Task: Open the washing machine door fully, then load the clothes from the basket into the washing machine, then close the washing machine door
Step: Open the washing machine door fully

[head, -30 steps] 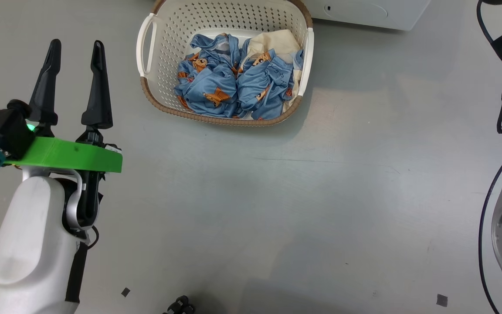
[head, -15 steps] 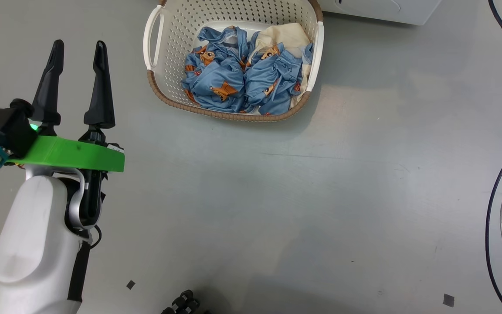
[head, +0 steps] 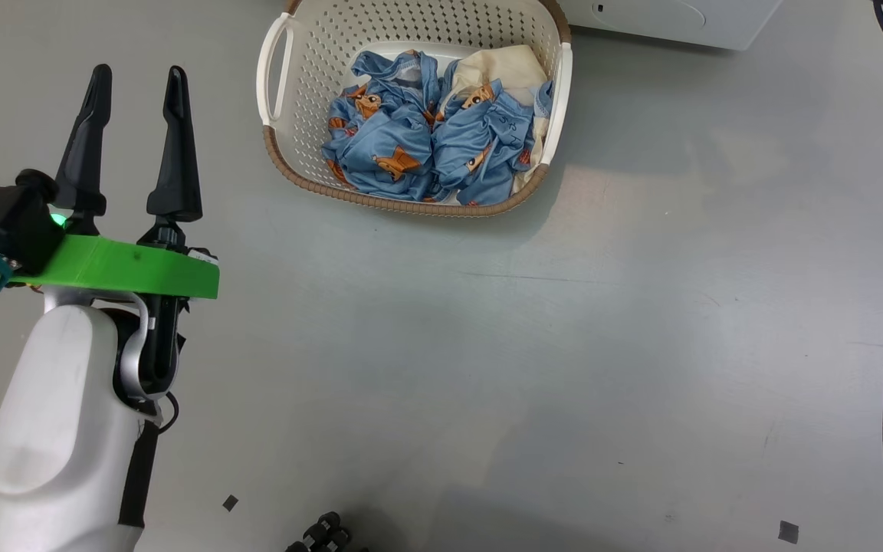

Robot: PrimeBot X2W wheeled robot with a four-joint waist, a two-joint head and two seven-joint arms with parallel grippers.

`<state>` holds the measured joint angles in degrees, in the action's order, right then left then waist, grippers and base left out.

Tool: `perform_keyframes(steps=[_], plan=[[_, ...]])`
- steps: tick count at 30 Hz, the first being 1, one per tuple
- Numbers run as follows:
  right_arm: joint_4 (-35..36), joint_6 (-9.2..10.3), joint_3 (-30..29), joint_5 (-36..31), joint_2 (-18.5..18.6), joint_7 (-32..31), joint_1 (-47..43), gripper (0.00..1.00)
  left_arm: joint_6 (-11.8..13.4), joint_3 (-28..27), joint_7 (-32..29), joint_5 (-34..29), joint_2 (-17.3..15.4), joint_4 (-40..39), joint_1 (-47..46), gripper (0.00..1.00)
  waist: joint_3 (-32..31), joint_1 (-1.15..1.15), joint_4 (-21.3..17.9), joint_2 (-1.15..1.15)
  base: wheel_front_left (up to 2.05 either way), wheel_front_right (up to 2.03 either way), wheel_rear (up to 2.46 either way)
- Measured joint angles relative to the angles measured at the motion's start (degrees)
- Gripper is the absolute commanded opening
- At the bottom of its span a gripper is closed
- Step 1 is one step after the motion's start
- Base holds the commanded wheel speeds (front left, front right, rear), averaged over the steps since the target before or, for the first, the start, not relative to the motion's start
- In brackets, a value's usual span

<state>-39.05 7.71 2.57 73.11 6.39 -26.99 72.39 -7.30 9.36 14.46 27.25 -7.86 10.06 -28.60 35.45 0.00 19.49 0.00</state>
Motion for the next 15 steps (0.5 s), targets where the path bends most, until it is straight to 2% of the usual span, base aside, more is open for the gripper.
perform_keyframes(steps=[15], plan=[[-0.3, 0.01, 1.3, 1.6, 1.0, -9.4, -1.6, 0.0, 0.0, -0.5, 0.0, -0.5, -0.1, -0.4, 0.0, 1.0, -1.1, 0.0, -0.8, 0.0, 0.0, 0.0, 0.0]])
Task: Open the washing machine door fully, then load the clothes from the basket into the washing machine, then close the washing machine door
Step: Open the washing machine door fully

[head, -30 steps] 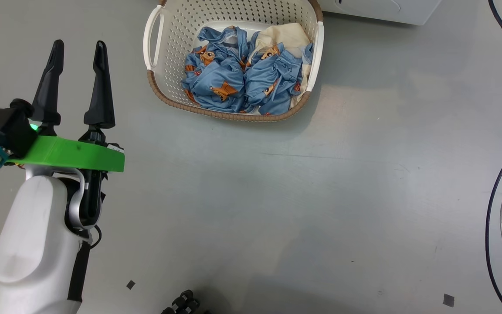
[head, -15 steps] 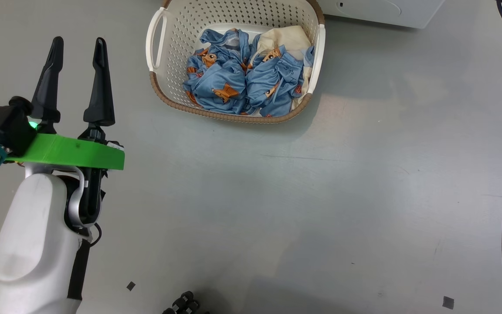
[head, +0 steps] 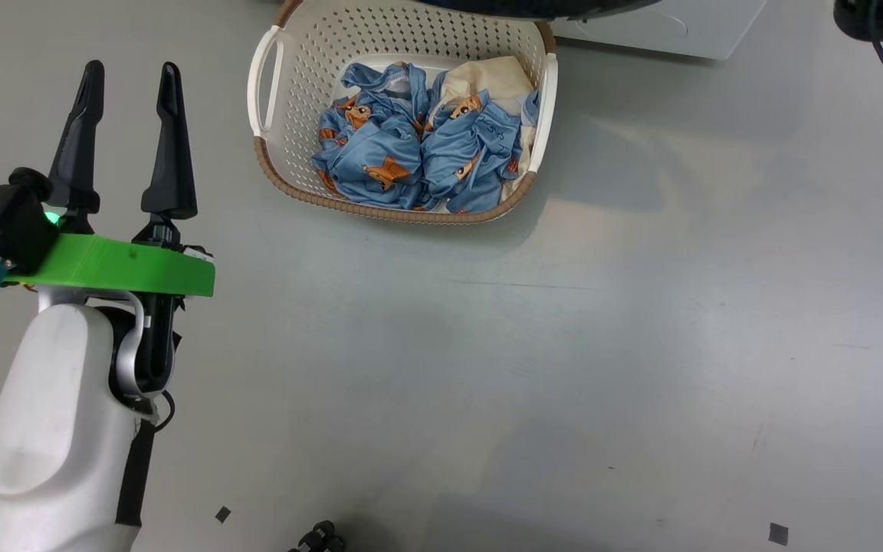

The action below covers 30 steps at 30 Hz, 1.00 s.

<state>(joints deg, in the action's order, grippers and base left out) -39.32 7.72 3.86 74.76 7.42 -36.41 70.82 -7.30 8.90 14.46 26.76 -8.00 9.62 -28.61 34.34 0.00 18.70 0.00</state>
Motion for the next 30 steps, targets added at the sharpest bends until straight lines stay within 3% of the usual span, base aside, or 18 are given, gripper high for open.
perform_keyframes(steps=[30], plan=[[4.9, -0.01, 5.1, 4.3, -0.9, -17.8, -12.1, 0.0, 0.0, 0.8, 0.0, -0.9, -0.2, -0.8, 0.6, 1.0, -5.3, 0.0, -1.1, 0.0, 0.0, 0.0, 0.0]])
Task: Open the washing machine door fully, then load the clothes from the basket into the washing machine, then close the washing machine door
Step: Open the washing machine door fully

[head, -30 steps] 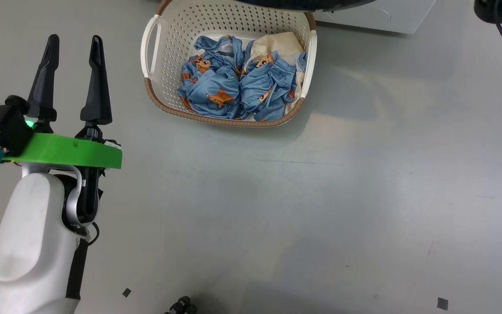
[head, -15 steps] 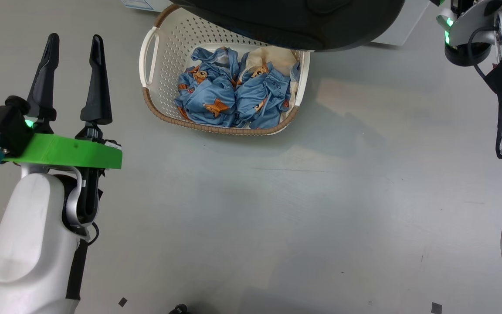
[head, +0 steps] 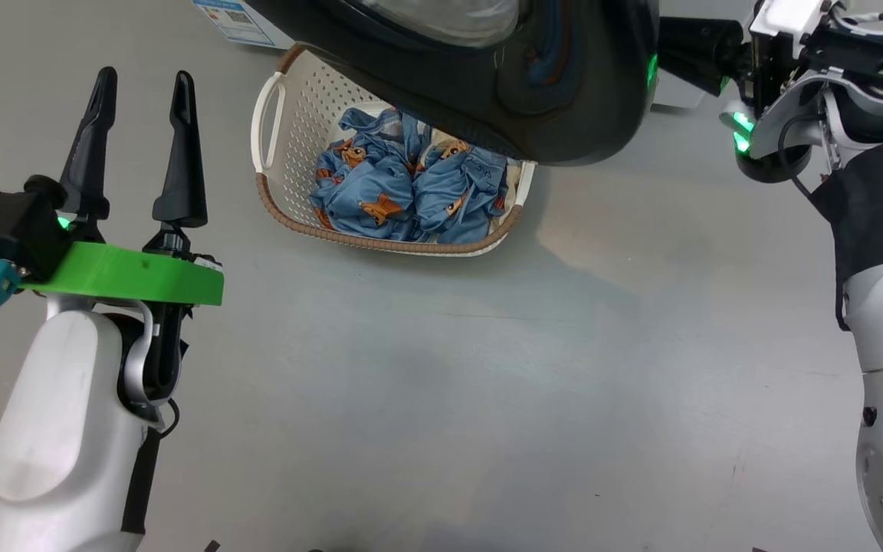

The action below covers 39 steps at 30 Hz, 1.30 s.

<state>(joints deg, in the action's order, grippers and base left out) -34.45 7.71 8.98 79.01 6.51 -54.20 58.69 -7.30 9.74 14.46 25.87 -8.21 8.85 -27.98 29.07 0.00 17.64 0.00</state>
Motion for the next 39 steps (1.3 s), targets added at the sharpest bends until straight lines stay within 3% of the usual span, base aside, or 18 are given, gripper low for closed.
perform_keyframes(steps=[20, 32, 39], plan=[[6.9, 0.01, 5.4, 2.9, -0.9, -6.5, -10.7, 0.0, 0.0, 2.8, 0.0, 0.0, -0.3, 0.0, 2.8, 1.0, -4.6, 0.0, 1.8, 0.0, 0.0, 0.0, 0.0], [10.1, 0.0, 9.5, 5.1, -1.5, -6.3, -13.6, 0.0, 0.0, 3.0, 0.0, 0.0, -0.3, -0.1, 3.5, 1.0, -4.3, 0.0, 3.4, 0.0, 0.0, 0.0, 0.0], [12.4, 0.0, 14.0, 10.6, -1.5, -4.8, -15.4, 0.0, 0.0, 3.2, 0.0, 0.0, -0.2, -0.1, 3.5, 1.0, -4.1, 0.0, 4.0, 0.0, 0.0, 0.0, 0.0]])
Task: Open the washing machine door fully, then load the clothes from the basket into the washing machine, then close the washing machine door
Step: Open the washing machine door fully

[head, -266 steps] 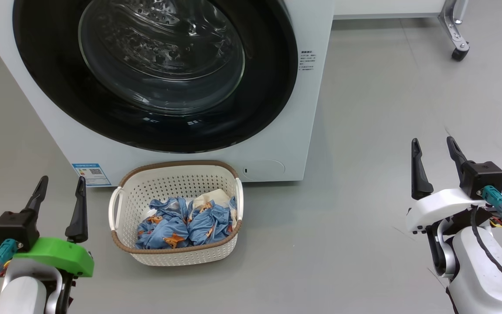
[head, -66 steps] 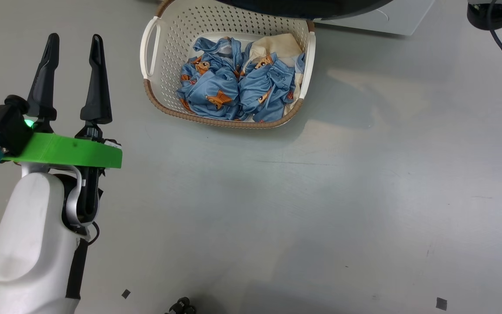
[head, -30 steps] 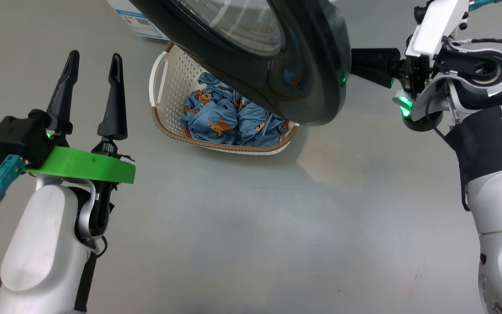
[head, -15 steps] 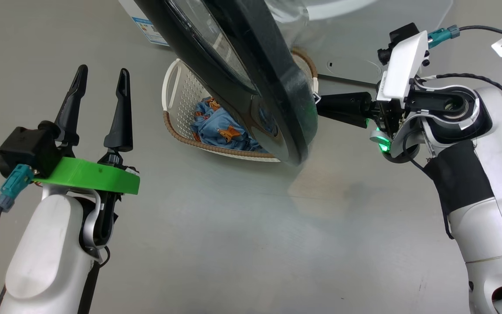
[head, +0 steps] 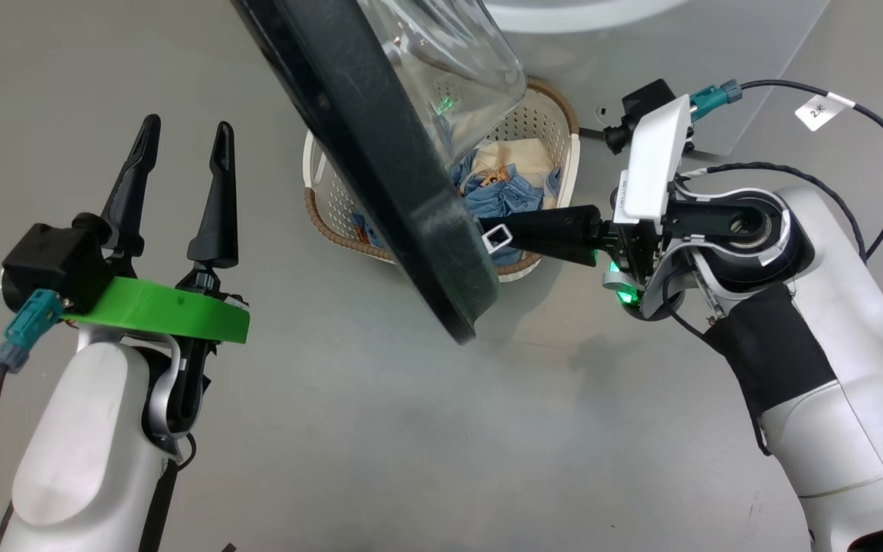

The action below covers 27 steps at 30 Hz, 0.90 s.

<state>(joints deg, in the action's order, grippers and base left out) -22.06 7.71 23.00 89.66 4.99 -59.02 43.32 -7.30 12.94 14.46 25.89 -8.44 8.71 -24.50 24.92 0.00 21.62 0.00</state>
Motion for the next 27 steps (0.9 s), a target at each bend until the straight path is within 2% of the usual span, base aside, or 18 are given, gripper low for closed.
perform_keyframes(steps=[15, 27], plan=[[1.6, 0.0, 8.4, 5.2, -0.1, 6.2, -0.6, 0.0, 0.0, 0.3, 0.0, 0.3, 0.3, 0.0, -0.1, 1.0, 0.6, 0.0, 0.8, 0.0, 0.0, 0.0, 0.0], [1.6, 0.0, 12.3, 7.6, -0.1, 11.6, -0.6, 0.0, 0.0, 0.4, 0.0, 0.4, 0.5, 0.2, -0.2, 1.0, 0.9, 0.0, 1.3, 0.0, 0.0, 0.0, 0.0]])
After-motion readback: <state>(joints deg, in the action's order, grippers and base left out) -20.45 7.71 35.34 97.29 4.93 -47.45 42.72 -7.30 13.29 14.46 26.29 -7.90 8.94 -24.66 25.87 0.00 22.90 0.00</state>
